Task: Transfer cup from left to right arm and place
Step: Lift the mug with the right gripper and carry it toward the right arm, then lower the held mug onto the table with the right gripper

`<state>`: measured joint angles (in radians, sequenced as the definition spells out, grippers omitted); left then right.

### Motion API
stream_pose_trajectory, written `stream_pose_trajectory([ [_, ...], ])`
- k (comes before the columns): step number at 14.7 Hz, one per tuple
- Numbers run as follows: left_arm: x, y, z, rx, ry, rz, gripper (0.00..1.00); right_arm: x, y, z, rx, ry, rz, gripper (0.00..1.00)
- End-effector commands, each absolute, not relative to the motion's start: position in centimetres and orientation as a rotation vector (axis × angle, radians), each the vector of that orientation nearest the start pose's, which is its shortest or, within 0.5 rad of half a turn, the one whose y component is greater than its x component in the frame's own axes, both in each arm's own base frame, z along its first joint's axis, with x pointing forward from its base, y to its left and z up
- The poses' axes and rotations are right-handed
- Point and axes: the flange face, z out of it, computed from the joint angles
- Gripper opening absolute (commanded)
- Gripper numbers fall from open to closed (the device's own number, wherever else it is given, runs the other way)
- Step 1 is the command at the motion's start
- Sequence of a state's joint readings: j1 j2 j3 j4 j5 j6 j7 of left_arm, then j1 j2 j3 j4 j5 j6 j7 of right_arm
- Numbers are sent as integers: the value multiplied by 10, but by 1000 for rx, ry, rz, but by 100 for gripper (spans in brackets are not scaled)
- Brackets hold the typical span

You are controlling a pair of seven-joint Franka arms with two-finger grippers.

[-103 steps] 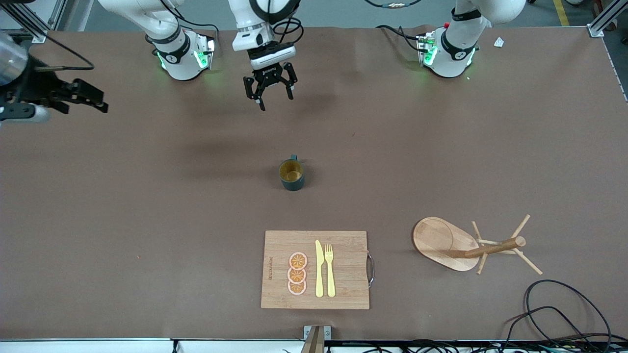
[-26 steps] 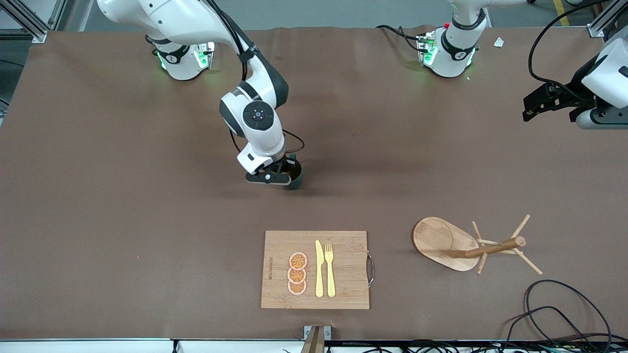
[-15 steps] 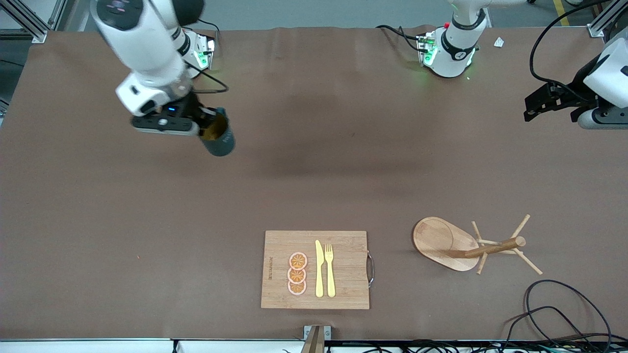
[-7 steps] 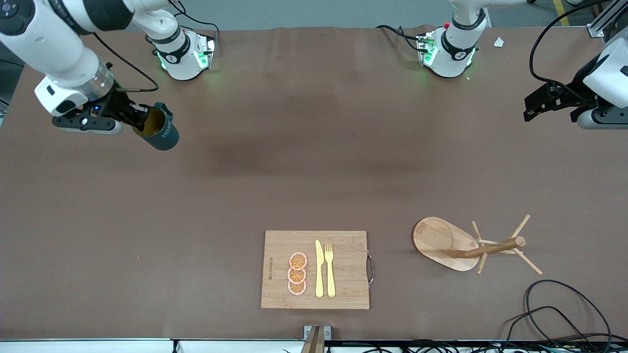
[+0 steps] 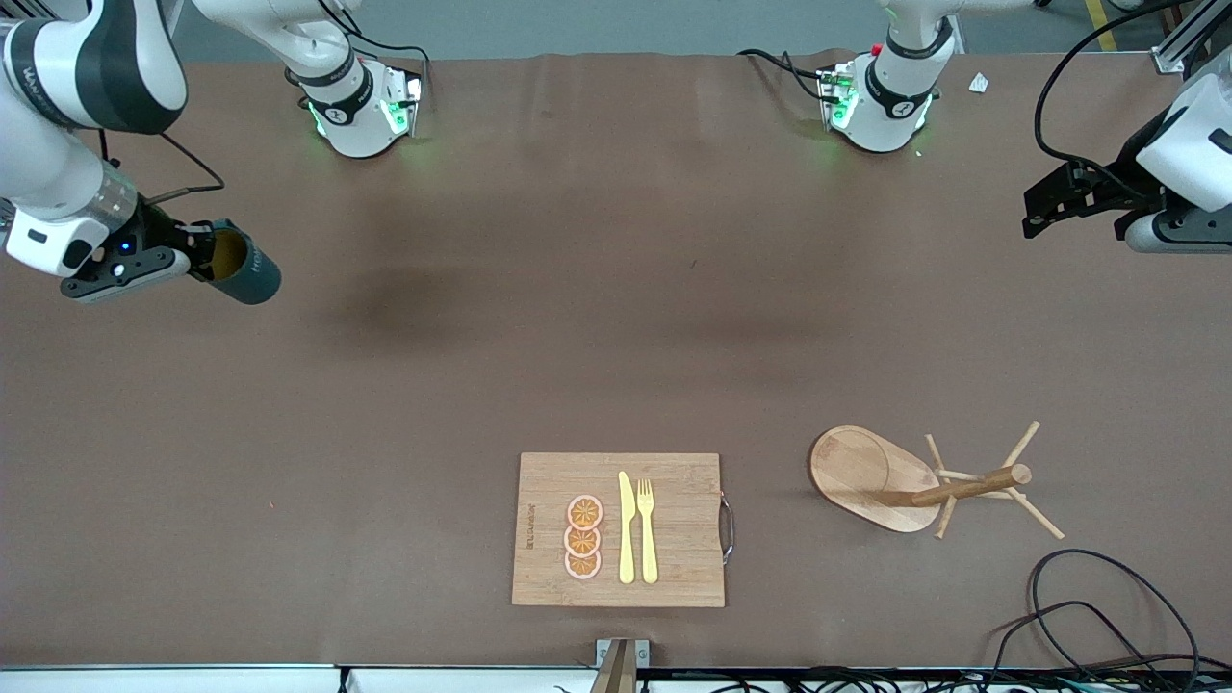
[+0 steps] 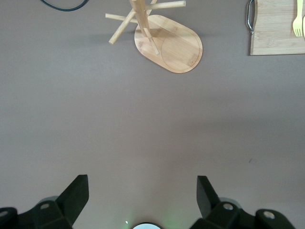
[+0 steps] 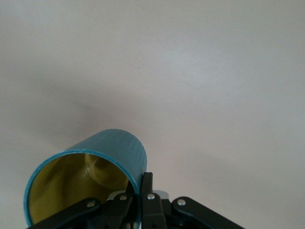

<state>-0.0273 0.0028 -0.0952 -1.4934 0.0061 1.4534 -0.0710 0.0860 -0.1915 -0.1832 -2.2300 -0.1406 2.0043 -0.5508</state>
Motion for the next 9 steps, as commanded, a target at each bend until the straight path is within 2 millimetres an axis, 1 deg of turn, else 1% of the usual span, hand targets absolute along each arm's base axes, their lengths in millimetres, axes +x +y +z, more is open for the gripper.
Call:
stream_pose_trajectory([
  [1, 537, -69, 652, -3133, 89, 52, 100, 483, -50, 429, -3077, -1164, 138, 0],
  [2, 538, -69, 651, -3133, 86, 54, 100, 483, -50, 423, -3005, -1346, 114, 0],
  [3, 538, -69, 650, -3133, 84, 57, 100, 482, -54, 417, -2940, -1486, 98, 0],
  [4, 538, -69, 650, -3135, 84, 57, 100, 481, -62, 412, -2897, -1567, 97, 0],
  [6, 538, -68, 649, -3134, 82, 62, 100, 477, -65, 402, -2778, -1733, 140, 0],
  [9, 539, -69, 649, -3141, 83, 58, 100, 471, -74, 389, -2630, -1899, 188, 0],
])
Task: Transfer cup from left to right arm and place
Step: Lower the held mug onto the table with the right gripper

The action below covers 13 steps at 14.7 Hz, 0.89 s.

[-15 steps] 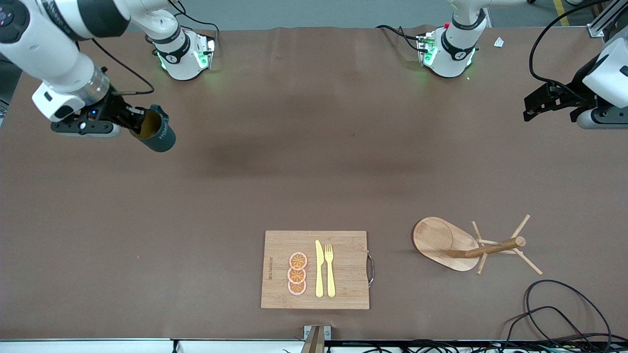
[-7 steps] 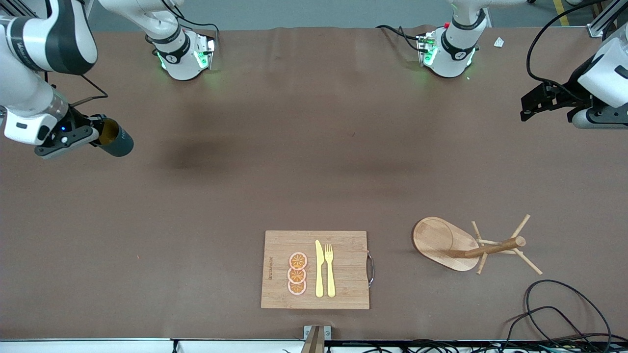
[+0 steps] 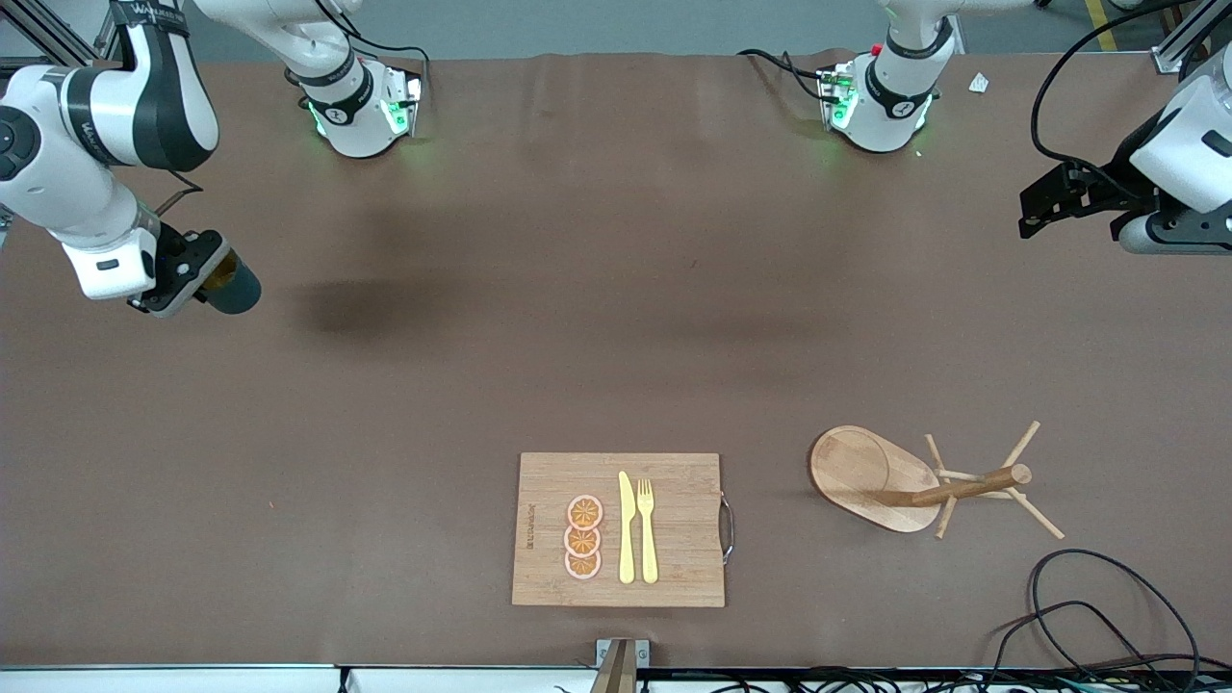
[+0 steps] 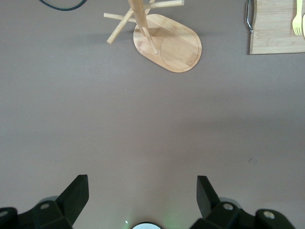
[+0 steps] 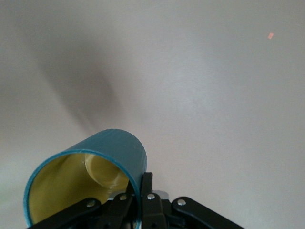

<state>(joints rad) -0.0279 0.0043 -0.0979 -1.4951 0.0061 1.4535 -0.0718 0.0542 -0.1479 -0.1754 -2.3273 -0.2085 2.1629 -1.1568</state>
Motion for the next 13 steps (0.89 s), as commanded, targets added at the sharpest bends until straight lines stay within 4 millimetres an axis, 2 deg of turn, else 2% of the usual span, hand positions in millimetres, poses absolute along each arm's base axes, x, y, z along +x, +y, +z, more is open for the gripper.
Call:
stream_pose_trajectory([
  [1, 539, -70, 649, -3142, 85, 61, 100, 469, -74, 381, -2564, -1962, 208, 0],
  [3, 540, -70, 649, -3139, 90, 56, 100, 463, -77, 361, -2469, -2078, 167, 0],
  [6, 540, -69, 649, -3142, 105, 56, 100, 461, -79, 326, -2432, -1999, 165, 0],
  [11, 546, -68, 640, -3147, 108, 71, 100, 473, -75, 291, -2342, -2063, 94, 0],
  [13, 546, -69, 639, -3146, 110, 74, 100, 479, -73, 285, -2299, -2105, 74, 0],
])
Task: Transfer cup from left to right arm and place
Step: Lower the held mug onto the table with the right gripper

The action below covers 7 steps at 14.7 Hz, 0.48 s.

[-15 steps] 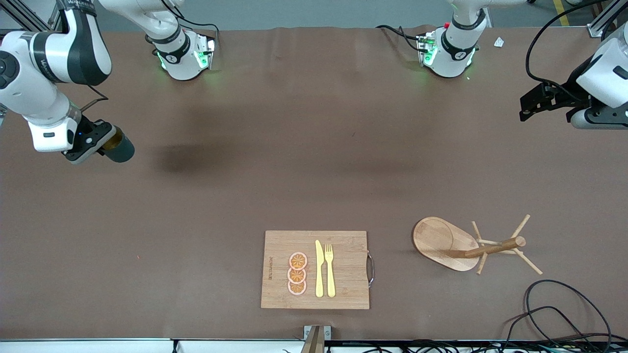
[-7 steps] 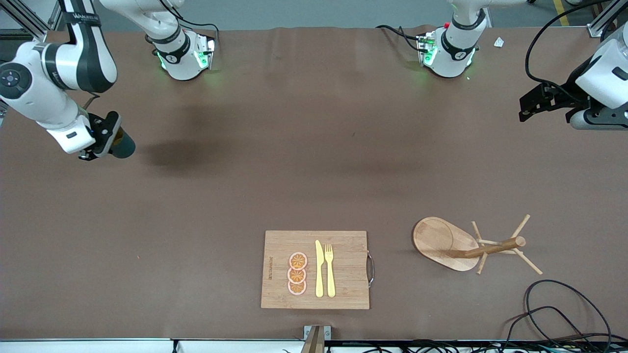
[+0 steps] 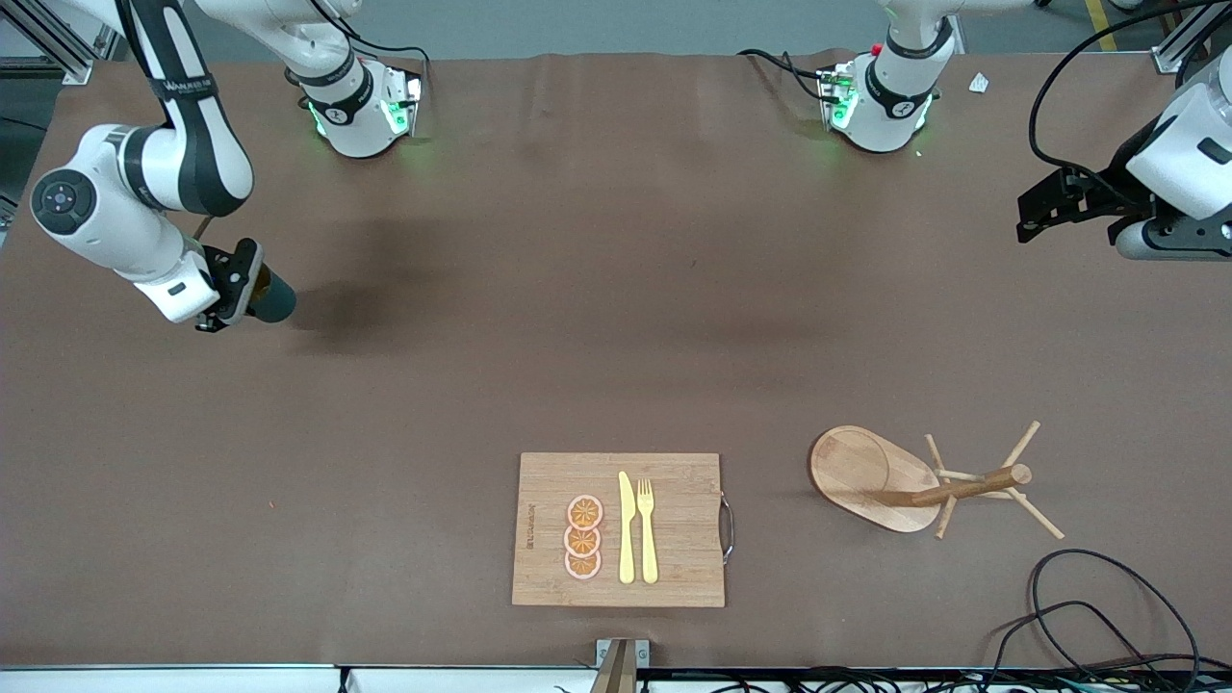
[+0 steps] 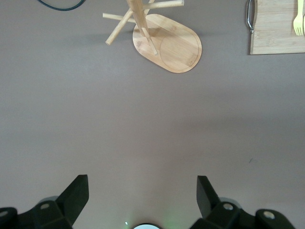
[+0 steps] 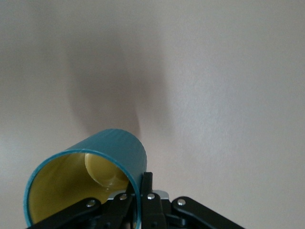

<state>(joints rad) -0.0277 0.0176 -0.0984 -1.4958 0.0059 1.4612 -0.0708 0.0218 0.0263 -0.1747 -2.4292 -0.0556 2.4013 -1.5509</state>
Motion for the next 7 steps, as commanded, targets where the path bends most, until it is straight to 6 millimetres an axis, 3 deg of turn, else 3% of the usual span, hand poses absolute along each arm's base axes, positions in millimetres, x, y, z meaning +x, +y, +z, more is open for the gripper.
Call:
stream_pose_trajectory([
  [1, 546, -70, 639, -3146, 112, 74, 100, 484, -74, 285, -2300, -2109, 74, 0],
  [7, 547, -69, 640, -3145, 105, 64, 100, 495, -64, 270, -2230, -2220, 54, 0],
])
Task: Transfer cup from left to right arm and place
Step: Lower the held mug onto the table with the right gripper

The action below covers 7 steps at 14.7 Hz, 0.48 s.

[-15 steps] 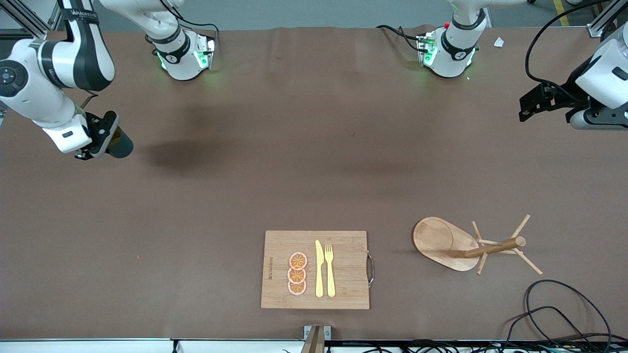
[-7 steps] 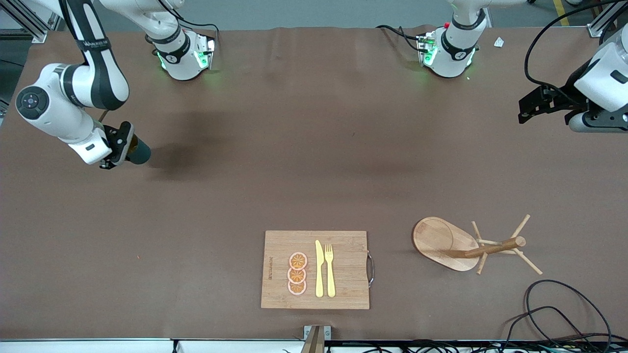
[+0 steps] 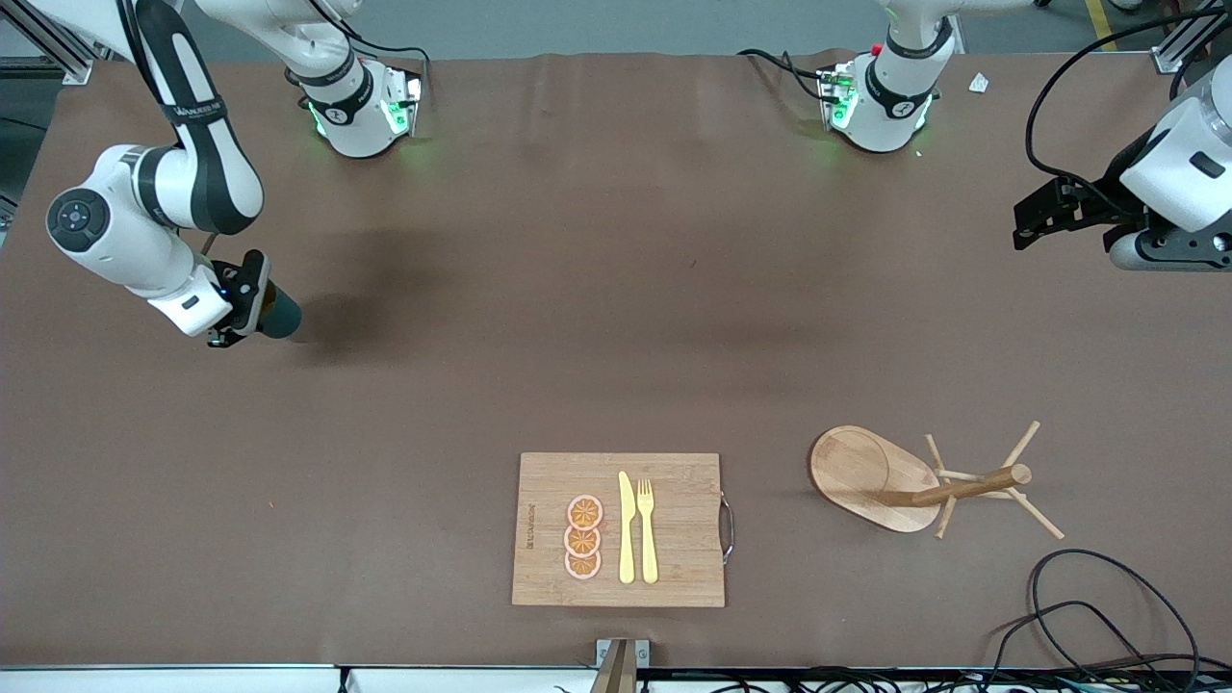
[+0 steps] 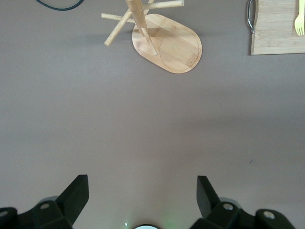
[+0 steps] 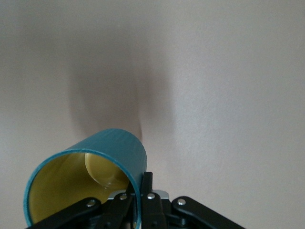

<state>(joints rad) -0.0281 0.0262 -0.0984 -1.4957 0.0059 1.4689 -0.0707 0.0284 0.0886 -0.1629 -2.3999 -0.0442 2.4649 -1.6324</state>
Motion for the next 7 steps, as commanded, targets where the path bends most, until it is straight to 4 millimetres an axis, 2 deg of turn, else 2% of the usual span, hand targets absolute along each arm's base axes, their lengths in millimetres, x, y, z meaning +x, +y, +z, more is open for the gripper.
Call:
stream_pose_trajectory([
  [1, 547, -69, 641, -3145, 105, 64, 100, 496, -62, 267, -2226, -2226, 54, 0],
  [4, 547, -69, 641, -3145, 112, 64, 100, 497, -61, 253, -2227, -2224, 51, 0],
  [7, 547, -67, 641, -3142, 104, 63, 100, 497, -59, 249, -2226, -2206, 41, 0],
])
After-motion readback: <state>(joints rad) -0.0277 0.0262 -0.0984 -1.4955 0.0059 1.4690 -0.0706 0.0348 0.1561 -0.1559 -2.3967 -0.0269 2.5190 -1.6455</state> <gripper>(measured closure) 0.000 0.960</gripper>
